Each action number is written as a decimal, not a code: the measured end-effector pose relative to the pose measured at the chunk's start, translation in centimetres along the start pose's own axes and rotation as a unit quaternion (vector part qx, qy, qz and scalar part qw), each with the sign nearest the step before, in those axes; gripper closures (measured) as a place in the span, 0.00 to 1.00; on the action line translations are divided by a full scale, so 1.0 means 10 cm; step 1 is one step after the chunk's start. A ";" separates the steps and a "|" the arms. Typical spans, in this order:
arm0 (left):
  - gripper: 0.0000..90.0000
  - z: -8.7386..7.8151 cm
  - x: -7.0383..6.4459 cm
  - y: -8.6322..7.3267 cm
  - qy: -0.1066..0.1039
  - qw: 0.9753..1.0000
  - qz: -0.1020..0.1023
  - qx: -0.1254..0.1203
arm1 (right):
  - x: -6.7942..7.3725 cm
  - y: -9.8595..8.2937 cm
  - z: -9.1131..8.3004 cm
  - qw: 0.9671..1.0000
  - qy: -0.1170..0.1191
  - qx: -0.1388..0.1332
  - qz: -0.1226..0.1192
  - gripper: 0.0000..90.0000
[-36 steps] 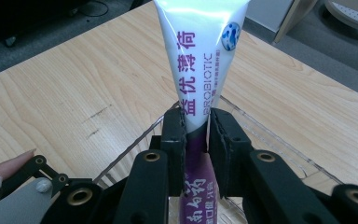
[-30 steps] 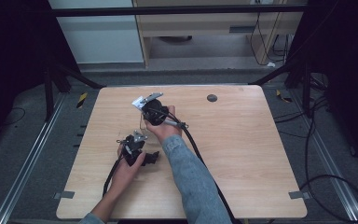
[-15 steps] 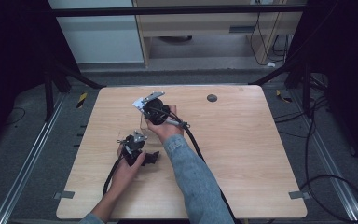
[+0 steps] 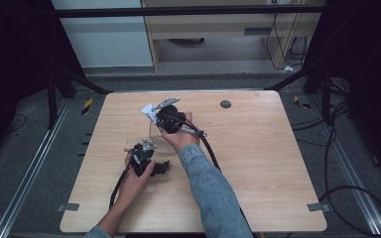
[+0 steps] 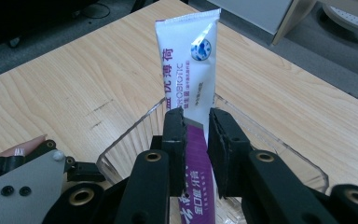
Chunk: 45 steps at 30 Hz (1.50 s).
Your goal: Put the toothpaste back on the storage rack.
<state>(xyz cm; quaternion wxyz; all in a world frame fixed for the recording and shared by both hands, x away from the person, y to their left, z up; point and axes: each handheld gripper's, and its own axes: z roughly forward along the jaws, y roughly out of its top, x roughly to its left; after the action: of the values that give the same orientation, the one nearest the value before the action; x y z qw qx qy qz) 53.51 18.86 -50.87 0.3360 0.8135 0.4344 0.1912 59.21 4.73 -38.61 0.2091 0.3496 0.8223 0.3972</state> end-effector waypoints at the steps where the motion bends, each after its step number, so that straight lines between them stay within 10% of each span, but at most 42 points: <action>1: 0.00 0.00 0.00 0.00 0.000 1.000 0.000 0.000 | -0.01 -0.01 -0.01 1.000 0.000 0.000 0.000 0.85; 45: 0.00 0.00 0.00 0.00 0.000 1.000 0.001 0.001 | -0.18 -0.03 -0.34 1.000 -0.015 -0.007 0.008 0.75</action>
<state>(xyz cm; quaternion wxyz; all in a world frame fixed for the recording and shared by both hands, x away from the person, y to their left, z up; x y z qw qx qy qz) 53.51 18.88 -50.86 0.3352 0.8144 0.4333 0.1913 58.21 1.56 -36.69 0.2206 0.3608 0.8132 0.3997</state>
